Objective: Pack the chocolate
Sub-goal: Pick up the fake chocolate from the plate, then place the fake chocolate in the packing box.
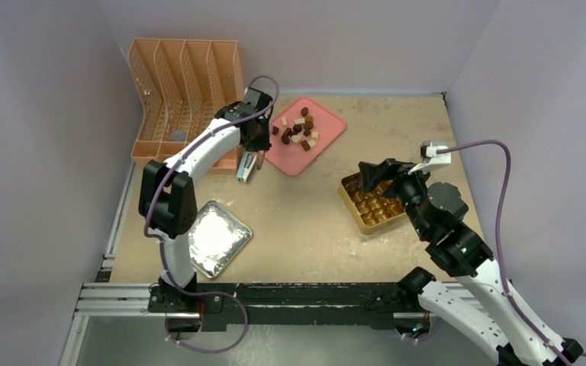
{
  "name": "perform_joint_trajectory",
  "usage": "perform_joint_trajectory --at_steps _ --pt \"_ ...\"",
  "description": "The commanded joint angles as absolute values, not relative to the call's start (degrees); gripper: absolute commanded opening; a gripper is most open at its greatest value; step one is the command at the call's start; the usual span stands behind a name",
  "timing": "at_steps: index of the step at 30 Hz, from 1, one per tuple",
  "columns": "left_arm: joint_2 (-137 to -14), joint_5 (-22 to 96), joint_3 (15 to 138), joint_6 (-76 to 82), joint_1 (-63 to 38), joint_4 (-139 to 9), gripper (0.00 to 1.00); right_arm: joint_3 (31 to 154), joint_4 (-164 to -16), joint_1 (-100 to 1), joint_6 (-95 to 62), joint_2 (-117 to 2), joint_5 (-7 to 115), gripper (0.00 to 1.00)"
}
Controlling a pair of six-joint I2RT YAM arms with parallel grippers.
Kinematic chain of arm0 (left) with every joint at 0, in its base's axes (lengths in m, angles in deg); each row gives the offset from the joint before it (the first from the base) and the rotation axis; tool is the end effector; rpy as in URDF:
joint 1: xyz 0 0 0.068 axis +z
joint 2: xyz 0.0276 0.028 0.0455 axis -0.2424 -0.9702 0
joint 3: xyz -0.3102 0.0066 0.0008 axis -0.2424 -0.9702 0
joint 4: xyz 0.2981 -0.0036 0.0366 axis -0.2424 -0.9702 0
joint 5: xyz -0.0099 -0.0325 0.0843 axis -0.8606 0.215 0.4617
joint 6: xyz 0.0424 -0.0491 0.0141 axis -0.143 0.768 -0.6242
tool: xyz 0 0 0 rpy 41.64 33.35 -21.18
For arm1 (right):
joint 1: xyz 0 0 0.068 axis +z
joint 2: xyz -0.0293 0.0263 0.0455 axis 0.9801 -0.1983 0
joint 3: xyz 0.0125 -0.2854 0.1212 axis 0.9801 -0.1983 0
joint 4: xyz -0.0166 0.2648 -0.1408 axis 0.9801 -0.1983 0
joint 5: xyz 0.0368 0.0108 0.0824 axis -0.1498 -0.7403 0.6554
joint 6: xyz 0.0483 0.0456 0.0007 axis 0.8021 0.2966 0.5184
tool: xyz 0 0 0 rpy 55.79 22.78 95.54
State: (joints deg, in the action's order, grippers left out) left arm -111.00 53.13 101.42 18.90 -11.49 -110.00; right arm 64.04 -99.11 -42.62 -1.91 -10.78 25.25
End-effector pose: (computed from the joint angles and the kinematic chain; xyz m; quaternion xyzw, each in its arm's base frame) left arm 0.4450 -0.2046 0.2776 -0.0351 0.9563 -0.0671 0.2824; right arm 0.1402 0.0778 0.4124 0.0472 0.6868 0.2293 0.6881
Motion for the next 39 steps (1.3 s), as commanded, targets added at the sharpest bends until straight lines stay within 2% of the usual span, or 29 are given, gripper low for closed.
perform_joint_trajectory --at_steps 1,7,21,39 --pt "-104.4 48.9 99.7 18.5 -11.2 -107.4 0.2 65.4 -96.5 -42.8 -1.7 -9.7 24.7 0.98" --pt "-101.3 41.8 97.2 18.5 -12.7 -104.2 0.2 65.7 -97.0 -42.7 -1.6 -9.1 24.6 0.98" --pt "-101.7 31.0 99.0 19.0 -24.2 -98.9 0.21 66.3 -97.8 -42.8 -1.1 -7.7 24.5 0.98" --pt "-107.5 25.6 100.6 22.8 -31.9 -92.0 0.23 66.4 -98.2 -42.8 -1.1 -6.3 24.2 0.98"
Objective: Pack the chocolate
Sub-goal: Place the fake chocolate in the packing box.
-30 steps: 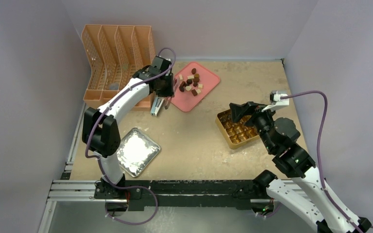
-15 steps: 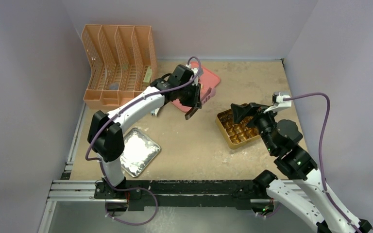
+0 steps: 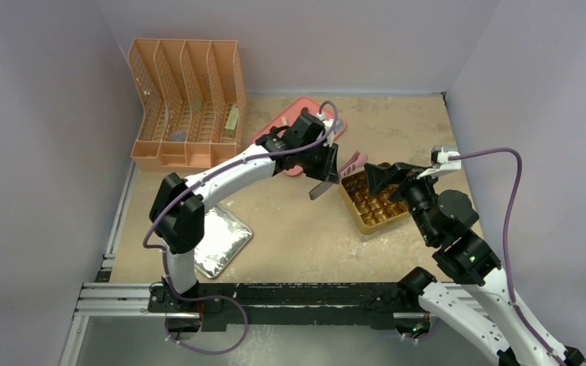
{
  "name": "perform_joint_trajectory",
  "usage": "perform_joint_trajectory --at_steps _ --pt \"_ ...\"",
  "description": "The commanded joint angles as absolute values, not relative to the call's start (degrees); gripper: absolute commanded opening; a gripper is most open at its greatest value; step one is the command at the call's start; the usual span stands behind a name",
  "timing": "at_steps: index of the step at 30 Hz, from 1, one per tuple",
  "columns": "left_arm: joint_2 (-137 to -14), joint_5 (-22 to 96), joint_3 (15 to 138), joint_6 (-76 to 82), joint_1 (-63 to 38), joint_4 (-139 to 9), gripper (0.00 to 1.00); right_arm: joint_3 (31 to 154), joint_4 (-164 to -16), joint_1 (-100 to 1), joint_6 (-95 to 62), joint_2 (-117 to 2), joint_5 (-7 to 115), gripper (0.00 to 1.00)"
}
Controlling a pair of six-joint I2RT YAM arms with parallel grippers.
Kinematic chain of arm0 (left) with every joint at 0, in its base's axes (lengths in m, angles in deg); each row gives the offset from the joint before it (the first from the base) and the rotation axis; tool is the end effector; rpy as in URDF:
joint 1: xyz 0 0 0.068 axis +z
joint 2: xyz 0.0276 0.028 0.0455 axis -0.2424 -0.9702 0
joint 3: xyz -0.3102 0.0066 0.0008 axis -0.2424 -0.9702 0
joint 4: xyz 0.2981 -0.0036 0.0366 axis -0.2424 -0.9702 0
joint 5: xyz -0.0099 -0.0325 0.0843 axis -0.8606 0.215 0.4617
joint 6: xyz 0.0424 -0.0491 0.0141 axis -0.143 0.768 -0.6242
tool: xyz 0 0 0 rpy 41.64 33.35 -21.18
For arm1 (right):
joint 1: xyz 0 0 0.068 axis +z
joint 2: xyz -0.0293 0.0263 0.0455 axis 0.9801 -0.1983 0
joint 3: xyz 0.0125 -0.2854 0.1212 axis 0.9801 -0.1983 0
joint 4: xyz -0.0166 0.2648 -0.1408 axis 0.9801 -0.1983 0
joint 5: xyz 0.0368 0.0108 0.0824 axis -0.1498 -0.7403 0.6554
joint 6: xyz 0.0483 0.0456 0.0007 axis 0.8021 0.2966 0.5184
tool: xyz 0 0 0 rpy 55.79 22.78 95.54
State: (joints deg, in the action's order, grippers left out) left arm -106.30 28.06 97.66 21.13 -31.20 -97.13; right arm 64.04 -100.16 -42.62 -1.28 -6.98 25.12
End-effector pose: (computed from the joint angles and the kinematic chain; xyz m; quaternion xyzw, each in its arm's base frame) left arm 0.3328 -0.3577 0.3111 0.1820 0.8912 -0.3474 0.2279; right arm 0.1241 0.0660 0.4187 0.0570 0.6697 0.2429 0.6995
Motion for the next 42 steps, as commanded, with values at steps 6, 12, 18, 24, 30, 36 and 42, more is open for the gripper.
perform_joint_trajectory --at_steps 6,12,18,24,30,36,42 --pt "-110.4 24.6 102.0 22.9 -33.1 -91.7 0.24 66.5 -98.2 -42.8 -1.2 -6.5 24.2 0.98" --pt "-112.4 24.3 103.2 22.9 -33.7 -91.9 0.24 66.1 -98.1 -42.8 -1.1 -6.5 24.3 0.98" --pt "-115.2 23.9 105.7 22.6 -34.3 -93.2 0.26 66.0 -98.2 -42.8 -1.2 -6.7 24.6 0.98" --pt "-116.7 23.9 107.2 22.1 -34.5 -94.1 0.3 65.6 -98.2 -42.7 -0.9 -6.5 24.6 0.98" --pt "-116.5 25.4 107.9 21.4 -34.5 -95.4 0.34 65.5 -98.2 -42.7 -0.9 -6.5 24.6 0.98" --pt "-114.3 29.6 108.0 20.4 -34.4 -97.5 0.34 65.3 -98.2 -42.8 -0.8 -6.7 24.8 0.98" --pt "-111.1 38.4 108.2 20.2 -34.3 -100.9 0.33 65.3 -98.2 -42.8 -0.7 -6.7 24.9 0.98"
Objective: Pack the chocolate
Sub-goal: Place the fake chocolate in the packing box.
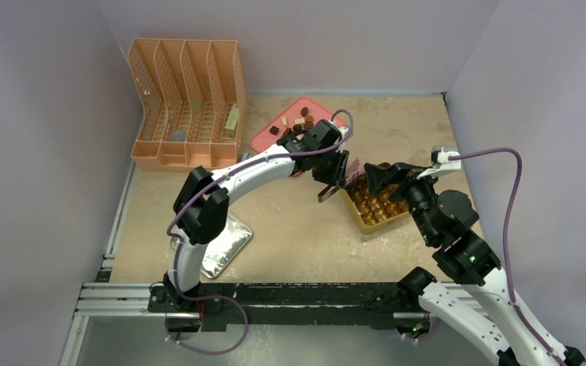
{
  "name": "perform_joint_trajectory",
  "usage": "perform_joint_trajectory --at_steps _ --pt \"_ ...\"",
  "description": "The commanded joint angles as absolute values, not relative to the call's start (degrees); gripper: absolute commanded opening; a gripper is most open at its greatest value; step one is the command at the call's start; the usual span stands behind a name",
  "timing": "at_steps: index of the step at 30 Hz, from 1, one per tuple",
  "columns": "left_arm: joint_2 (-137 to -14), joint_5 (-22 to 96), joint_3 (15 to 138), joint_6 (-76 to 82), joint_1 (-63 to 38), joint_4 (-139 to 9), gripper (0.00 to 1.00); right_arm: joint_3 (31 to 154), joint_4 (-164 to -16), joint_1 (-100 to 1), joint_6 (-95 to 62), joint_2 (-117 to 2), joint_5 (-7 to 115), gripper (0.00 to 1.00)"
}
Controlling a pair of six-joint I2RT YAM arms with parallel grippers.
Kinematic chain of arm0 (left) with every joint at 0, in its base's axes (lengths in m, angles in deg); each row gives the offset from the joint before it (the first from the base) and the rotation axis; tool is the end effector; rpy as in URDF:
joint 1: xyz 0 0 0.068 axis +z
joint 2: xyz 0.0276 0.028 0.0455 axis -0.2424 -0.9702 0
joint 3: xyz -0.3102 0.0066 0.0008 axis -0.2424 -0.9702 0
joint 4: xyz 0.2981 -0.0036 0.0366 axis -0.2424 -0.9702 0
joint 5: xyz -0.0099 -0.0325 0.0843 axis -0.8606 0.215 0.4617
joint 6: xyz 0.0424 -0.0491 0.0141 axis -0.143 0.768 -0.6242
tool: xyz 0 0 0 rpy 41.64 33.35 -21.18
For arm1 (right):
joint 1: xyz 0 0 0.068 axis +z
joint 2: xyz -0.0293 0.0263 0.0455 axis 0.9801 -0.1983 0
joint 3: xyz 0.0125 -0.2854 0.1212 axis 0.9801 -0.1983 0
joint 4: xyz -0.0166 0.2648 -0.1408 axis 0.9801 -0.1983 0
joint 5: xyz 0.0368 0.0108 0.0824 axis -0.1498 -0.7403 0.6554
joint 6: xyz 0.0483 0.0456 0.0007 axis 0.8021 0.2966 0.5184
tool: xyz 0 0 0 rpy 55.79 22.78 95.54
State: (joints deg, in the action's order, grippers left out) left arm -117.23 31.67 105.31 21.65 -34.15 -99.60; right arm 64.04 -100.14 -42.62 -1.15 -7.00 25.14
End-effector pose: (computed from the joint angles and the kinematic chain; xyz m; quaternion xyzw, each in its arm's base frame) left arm 0.3458 -0.4051 0.2636 0.1867 0.9122 -0.3055 0.1995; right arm 0.1242 0.0661 0.4187 0.0576 0.6696 0.2438 0.6991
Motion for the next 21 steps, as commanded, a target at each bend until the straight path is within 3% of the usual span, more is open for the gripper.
perform_joint_trajectory --at_steps 1,21 --pt "-110.7 40.5 108.2 20.2 -34.2 -101.4 0.33 65.3 -98.2 -42.8 -0.7 -6.7 24.8 0.98" --pt "-108.2 52.4 105.1 20.9 -24.5 -106.9 0.33 65.1 -98.1 -42.8 -0.8 -7.1 25.2 0.98"
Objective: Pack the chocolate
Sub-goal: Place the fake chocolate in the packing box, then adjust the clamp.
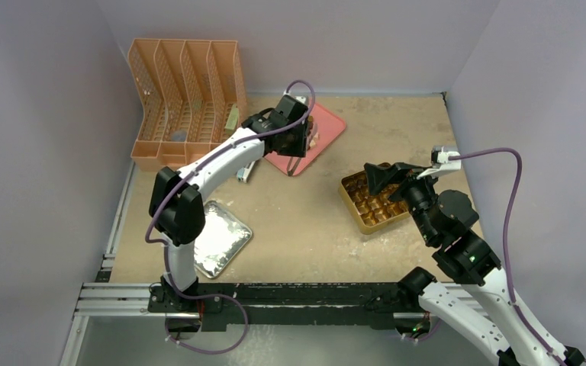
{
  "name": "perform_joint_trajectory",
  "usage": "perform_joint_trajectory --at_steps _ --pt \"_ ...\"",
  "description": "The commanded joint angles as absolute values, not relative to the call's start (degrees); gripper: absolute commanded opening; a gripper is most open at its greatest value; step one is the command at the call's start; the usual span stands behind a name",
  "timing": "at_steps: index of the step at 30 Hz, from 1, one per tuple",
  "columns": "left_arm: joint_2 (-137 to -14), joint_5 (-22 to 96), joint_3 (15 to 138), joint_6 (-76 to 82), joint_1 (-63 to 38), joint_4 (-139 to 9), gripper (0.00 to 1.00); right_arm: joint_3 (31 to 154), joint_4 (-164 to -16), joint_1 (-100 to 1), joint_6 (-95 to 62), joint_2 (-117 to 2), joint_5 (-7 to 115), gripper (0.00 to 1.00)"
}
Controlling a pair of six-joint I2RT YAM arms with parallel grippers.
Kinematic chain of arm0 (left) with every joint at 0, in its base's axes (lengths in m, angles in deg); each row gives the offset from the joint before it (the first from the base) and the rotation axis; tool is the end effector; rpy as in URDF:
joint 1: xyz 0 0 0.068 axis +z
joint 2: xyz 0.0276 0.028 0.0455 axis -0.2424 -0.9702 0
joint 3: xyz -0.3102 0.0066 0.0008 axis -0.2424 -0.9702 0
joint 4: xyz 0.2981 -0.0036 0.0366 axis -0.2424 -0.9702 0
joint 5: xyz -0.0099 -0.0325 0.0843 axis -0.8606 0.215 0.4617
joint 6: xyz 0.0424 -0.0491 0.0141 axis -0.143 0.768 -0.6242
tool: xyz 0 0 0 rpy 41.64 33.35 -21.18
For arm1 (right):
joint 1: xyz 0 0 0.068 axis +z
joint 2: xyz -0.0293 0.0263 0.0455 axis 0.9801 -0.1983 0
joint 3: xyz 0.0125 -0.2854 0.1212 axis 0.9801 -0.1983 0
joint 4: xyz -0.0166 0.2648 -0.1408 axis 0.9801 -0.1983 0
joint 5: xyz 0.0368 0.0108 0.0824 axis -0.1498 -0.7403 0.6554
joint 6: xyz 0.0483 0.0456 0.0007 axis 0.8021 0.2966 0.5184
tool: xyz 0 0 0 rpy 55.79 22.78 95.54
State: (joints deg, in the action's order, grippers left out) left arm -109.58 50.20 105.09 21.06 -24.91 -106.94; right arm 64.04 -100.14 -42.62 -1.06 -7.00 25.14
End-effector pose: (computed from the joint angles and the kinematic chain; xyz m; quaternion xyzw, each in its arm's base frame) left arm 0.3895 -0.3090 0.3167 0.0615 0.9337 -0.1639 0.3124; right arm 0.1242 0.0661 0.4187 0.0581 0.6696 0.2444 0.6990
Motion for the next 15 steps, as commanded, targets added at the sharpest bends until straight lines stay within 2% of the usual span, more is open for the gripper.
perform_joint_trajectory --at_steps 1,15 --pt "-108.5 52.6 104.9 20.5 -24.4 -106.9 0.33 65.2 -98.0 -42.8 -0.8 -7.2 25.2 0.98" --pt "-115.2 54.2 107.2 19.0 -23.7 -108.9 0.34 65.8 -97.6 -42.8 -1.9 -8.4 25.7 0.98"
